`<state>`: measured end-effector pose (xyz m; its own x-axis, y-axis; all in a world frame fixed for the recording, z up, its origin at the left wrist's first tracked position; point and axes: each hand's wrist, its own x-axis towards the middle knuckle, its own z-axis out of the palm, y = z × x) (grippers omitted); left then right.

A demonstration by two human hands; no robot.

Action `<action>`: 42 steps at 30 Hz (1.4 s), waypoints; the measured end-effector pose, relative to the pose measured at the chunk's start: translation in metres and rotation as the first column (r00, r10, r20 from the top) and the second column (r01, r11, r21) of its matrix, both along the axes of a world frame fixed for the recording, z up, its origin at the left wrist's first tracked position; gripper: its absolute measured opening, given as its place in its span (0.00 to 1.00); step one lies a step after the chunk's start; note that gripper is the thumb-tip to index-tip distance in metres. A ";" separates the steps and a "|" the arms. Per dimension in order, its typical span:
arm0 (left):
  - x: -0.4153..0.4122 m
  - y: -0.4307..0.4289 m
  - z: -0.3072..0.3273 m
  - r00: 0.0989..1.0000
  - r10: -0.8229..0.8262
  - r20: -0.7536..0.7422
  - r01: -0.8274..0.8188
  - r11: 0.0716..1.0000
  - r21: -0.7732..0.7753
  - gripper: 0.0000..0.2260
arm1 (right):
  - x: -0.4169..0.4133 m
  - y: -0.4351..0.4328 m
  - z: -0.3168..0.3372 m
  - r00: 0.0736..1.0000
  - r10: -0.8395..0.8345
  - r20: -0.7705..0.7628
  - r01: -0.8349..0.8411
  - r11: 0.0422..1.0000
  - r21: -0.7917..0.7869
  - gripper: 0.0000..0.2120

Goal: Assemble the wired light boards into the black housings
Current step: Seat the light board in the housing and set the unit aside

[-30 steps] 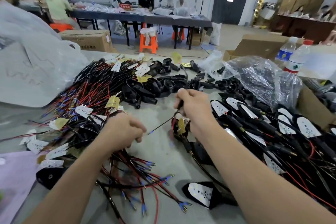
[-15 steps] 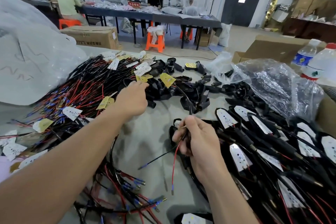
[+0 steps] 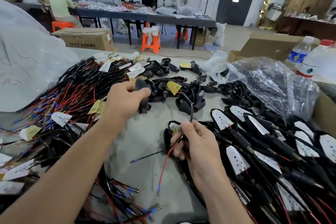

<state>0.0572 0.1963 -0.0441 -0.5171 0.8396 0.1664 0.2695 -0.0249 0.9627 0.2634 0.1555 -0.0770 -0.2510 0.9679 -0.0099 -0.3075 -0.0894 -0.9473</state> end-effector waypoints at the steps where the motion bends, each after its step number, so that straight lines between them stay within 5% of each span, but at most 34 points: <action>1: 0.007 -0.008 -0.002 0.981 -0.060 0.183 0.054 0.998 0.039 0.06 | 0.000 0.000 0.000 1.000 0.025 -0.017 -0.025 1.000 0.014 0.08; 4: 0.021 -0.031 -0.018 0.898 -0.124 0.423 0.121 0.992 0.034 0.04 | -0.002 -0.002 0.000 0.996 0.091 0.026 -0.093 0.991 0.099 0.07; 9: 0.033 -0.048 -0.052 0.976 -0.180 0.121 0.205 0.948 -0.244 0.12 | -0.001 -0.006 -0.001 0.984 0.156 0.081 -0.169 0.968 0.185 0.13; 13: 0.034 -0.044 -0.051 0.921 -0.158 0.357 0.252 0.938 -0.236 0.17 | 0.002 -0.009 -0.003 0.942 0.254 0.220 -0.284 0.952 0.117 0.10; 18: 0.027 -0.046 -0.050 0.648 -0.071 0.759 0.297 0.940 -0.165 0.17 | 0.005 -0.010 -0.003 0.870 0.386 0.308 -0.436 0.893 0.114 0.14; 24: 0.016 -0.049 -0.044 0.426 -0.203 0.882 0.369 0.929 0.036 0.18 | 0.003 -0.014 0.002 0.818 0.428 0.384 -0.483 0.874 0.055 0.11; 33: 0.018 -0.047 -0.052 0.621 -0.136 0.772 0.230 0.973 -0.015 0.09 | 0.037 -0.016 0.016 0.703 0.526 0.478 -0.601 0.800 0.004 0.10; 37: 0.026 -0.046 -0.053 0.706 -0.001 0.708 0.073 0.995 -0.071 0.09 | 0.049 -0.016 0.021 0.519 0.692 0.502 -0.749 0.651 -0.123 0.11; 42: 0.010 -0.045 -0.052 0.682 0.135 0.719 -0.139 0.989 -0.054 0.11 | 0.066 -0.011 0.025 0.383 0.849 0.365 -0.857 0.473 -0.203 0.12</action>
<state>0.0676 0.1518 -0.0959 -0.5886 0.7501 -0.3015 -0.5042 -0.0491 0.8622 0.3298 0.1443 -0.0522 -0.9221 0.2475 -0.2974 0.2861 -0.0812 -0.9547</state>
